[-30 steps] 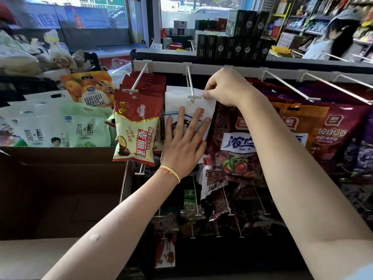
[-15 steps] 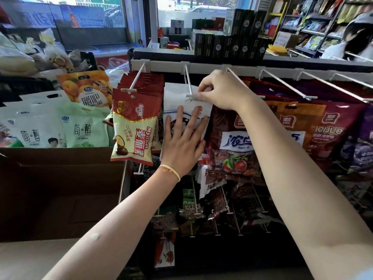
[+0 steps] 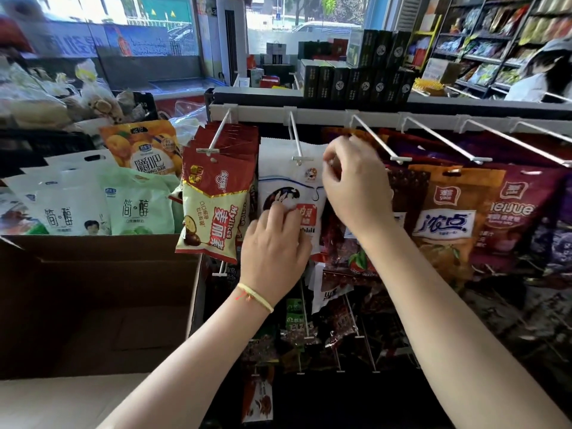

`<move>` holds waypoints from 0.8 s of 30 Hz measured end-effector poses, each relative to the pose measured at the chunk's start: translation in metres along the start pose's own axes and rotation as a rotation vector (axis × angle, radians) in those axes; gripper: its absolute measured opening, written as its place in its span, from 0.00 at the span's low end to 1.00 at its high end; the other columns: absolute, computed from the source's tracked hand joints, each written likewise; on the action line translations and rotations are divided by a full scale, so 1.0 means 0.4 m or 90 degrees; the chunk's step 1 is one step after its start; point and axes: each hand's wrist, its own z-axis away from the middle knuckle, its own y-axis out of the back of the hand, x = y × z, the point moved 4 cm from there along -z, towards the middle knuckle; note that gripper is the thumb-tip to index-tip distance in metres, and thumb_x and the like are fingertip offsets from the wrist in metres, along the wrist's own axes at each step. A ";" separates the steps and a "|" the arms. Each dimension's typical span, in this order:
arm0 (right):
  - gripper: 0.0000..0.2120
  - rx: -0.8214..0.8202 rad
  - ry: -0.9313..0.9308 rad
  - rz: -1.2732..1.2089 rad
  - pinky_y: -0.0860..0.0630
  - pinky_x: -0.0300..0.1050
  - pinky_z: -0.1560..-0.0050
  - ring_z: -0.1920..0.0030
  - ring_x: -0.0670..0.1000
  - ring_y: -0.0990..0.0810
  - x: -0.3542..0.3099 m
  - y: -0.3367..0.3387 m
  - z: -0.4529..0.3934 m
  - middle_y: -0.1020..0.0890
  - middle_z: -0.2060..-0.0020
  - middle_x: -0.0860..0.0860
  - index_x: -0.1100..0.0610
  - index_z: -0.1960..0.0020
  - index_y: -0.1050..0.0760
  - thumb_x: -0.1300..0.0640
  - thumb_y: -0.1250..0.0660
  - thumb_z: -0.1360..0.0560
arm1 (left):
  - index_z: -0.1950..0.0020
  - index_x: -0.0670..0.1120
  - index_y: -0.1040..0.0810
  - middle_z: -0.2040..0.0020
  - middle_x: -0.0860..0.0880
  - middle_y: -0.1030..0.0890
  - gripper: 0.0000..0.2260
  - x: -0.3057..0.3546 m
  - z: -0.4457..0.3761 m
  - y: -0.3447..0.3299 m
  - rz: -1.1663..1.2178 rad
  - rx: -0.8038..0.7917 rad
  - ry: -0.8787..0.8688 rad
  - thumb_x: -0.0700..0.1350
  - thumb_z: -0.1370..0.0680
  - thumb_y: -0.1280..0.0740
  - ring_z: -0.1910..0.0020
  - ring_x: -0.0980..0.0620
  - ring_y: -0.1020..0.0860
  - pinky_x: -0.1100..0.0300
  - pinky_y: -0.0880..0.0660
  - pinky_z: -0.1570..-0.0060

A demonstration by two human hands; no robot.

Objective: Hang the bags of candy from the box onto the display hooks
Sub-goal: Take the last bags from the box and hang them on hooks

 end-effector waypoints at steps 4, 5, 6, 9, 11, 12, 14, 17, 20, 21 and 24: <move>0.12 -0.235 -0.146 -0.082 0.21 0.45 0.58 0.57 0.52 0.19 -0.005 -0.064 0.102 0.19 0.51 0.53 0.58 0.39 0.23 0.59 0.31 0.22 | 0.47 0.42 0.25 0.48 0.42 0.23 0.12 -0.030 0.023 -0.051 0.002 -0.149 0.109 0.45 0.26 0.29 0.62 0.40 0.20 0.58 0.33 0.74; 0.15 -0.264 -0.177 -0.089 0.23 0.45 0.57 0.55 0.53 0.19 0.001 -0.077 0.119 0.20 0.49 0.53 0.57 0.36 0.24 0.57 0.31 0.22 | 0.46 0.42 0.26 0.45 0.41 0.23 0.12 -0.035 0.029 -0.061 0.025 -0.165 0.130 0.45 0.26 0.29 0.61 0.39 0.20 0.58 0.34 0.72; 0.15 -0.266 -0.198 -0.097 0.25 0.45 0.56 0.53 0.54 0.20 0.003 -0.083 0.131 0.21 0.49 0.53 0.57 0.36 0.25 0.57 0.31 0.22 | 0.45 0.41 0.25 0.42 0.41 0.23 0.12 -0.040 0.033 -0.065 0.058 -0.173 0.158 0.45 0.25 0.30 0.59 0.39 0.20 0.57 0.33 0.70; 0.10 -0.192 -0.234 -0.118 0.21 0.47 0.54 0.55 0.52 0.20 0.005 -0.081 0.150 0.21 0.50 0.53 0.59 0.40 0.24 0.61 0.33 0.22 | 0.51 0.40 0.21 0.49 0.42 0.20 0.10 -0.067 0.064 -0.067 0.160 -0.199 0.324 0.47 0.21 0.33 0.58 0.41 0.21 0.57 0.33 0.66; 0.08 -0.106 -0.229 -0.107 0.20 0.45 0.56 0.57 0.50 0.21 0.004 -0.062 0.135 0.21 0.51 0.54 0.61 0.43 0.23 0.64 0.34 0.22 | 0.57 0.40 0.21 0.56 0.41 0.18 0.14 -0.084 0.107 -0.088 0.399 -0.281 0.583 0.50 0.20 0.33 0.62 0.45 0.21 0.57 0.29 0.67; 0.09 -0.064 -0.212 -0.094 0.22 0.41 0.56 0.55 0.51 0.21 0.003 -0.049 0.112 0.22 0.50 0.55 0.62 0.43 0.24 0.64 0.34 0.22 | 0.54 0.41 0.20 0.55 0.41 0.17 0.14 -0.076 0.129 -0.097 0.590 -0.319 0.735 0.52 0.20 0.32 0.61 0.46 0.19 0.57 0.24 0.66; 0.16 -0.049 -0.141 -0.065 0.28 0.36 0.45 0.44 0.54 0.23 -0.001 -0.033 0.040 0.23 0.44 0.57 0.63 0.37 0.26 0.61 0.31 0.23 | 0.41 0.44 0.22 0.45 0.40 0.18 0.19 -0.047 0.151 -0.114 0.918 -0.339 0.909 0.54 0.25 0.27 0.51 0.45 0.16 0.53 0.18 0.58; 0.43 -0.263 -0.049 0.016 0.39 0.49 0.26 0.29 0.57 0.31 -0.006 -0.067 -0.077 0.29 0.31 0.58 0.63 0.24 0.38 0.42 0.25 0.28 | 0.31 0.49 0.25 0.35 0.42 0.22 0.34 -0.043 0.130 -0.136 1.107 -0.242 0.946 0.56 0.35 0.23 0.37 0.41 0.22 0.49 0.19 0.51; 0.57 -0.486 -0.100 -0.020 0.39 0.59 0.25 0.26 0.58 0.32 0.001 -0.108 -0.136 0.30 0.26 0.58 0.57 0.20 0.46 0.33 0.24 0.37 | 0.29 0.50 0.25 0.33 0.45 0.21 0.32 -0.043 0.100 -0.147 1.166 -0.184 0.959 0.54 0.33 0.24 0.34 0.43 0.24 0.49 0.22 0.44; 0.58 -0.510 -0.111 -0.036 0.38 0.60 0.26 0.27 0.59 0.31 0.006 -0.114 -0.145 0.28 0.28 0.58 0.54 0.20 0.47 0.32 0.24 0.39 | 0.30 0.49 0.24 0.33 0.44 0.20 0.30 -0.045 0.095 -0.151 1.182 -0.171 0.959 0.53 0.32 0.25 0.34 0.43 0.24 0.49 0.23 0.43; 0.54 -0.516 -0.157 -0.079 0.36 0.60 0.28 0.34 0.56 0.27 0.032 -0.134 -0.151 0.23 0.39 0.54 0.54 0.24 0.43 0.33 0.23 0.40 | 0.38 0.48 0.21 0.36 0.44 0.19 0.19 -0.054 0.096 -0.167 1.209 -0.157 0.951 0.48 0.28 0.26 0.37 0.45 0.21 0.50 0.22 0.44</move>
